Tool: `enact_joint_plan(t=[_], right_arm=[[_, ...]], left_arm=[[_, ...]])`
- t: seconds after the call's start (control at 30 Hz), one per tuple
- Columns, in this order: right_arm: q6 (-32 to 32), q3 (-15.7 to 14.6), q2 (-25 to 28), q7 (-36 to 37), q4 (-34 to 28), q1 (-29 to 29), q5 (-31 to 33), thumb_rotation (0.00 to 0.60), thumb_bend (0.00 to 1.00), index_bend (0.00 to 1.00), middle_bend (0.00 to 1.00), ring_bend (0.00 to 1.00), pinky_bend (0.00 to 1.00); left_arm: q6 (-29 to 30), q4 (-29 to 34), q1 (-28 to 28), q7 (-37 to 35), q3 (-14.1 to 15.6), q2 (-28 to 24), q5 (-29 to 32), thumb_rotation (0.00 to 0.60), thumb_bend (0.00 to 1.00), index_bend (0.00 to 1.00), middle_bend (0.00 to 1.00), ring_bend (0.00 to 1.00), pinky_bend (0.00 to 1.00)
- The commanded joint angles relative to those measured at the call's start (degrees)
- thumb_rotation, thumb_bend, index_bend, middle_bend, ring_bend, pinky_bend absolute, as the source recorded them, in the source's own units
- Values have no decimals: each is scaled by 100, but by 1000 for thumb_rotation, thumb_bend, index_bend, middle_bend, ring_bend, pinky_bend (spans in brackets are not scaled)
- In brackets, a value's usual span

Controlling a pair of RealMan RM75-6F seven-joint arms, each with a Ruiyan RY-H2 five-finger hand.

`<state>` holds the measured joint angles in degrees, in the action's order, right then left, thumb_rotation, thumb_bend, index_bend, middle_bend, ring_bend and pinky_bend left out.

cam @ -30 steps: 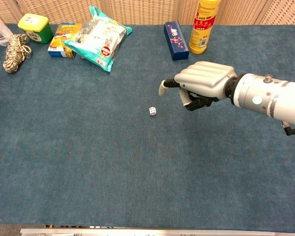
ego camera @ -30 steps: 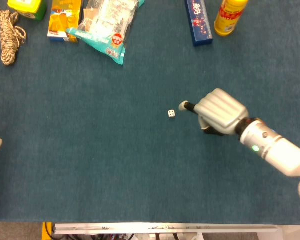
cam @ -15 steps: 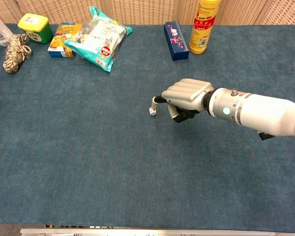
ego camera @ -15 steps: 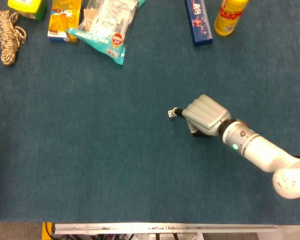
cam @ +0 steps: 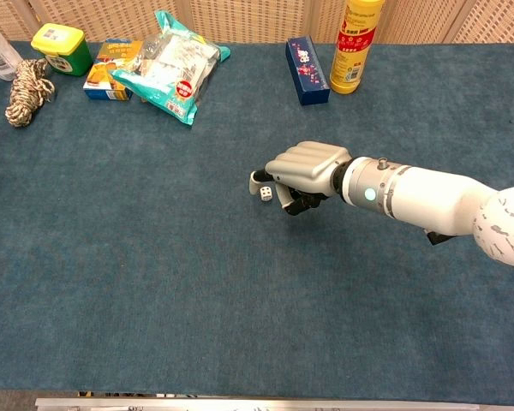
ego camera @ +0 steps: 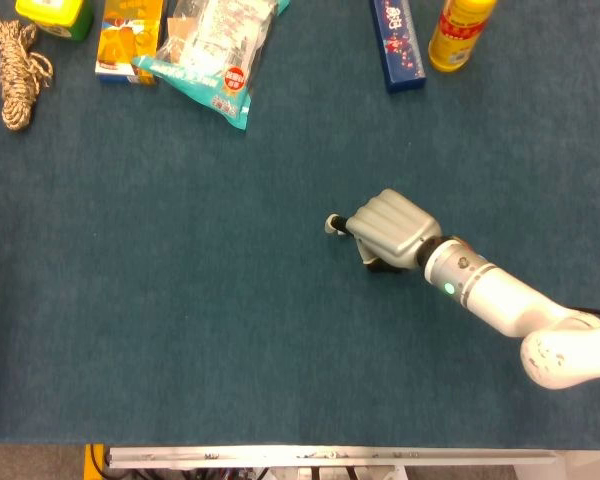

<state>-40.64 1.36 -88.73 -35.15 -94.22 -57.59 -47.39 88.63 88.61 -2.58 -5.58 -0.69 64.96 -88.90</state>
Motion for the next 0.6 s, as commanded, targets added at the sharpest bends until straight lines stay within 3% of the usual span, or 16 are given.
enact_joint_plan(t=[0.03,0.33,0.6], right_arm=[[11,-35,-66,6,95,-71,80,482,1000,248,1000,1000,1000],[-43,-151,-162,12,294,-209,303,482,1000,248,1000,1000,1000],[-282,-322,104,92,34,-103,247,481,1000,248,1000,1000,1000]], left_arm=[[2,-14,0,-14,-5,3,2,600,154,129,176,102,0],[8,-57,8,-51,-14,12,9,600,154,129,176,102,0],[-7,-54,1,-38,-15,16,1,600,154,129,176,102,0]])
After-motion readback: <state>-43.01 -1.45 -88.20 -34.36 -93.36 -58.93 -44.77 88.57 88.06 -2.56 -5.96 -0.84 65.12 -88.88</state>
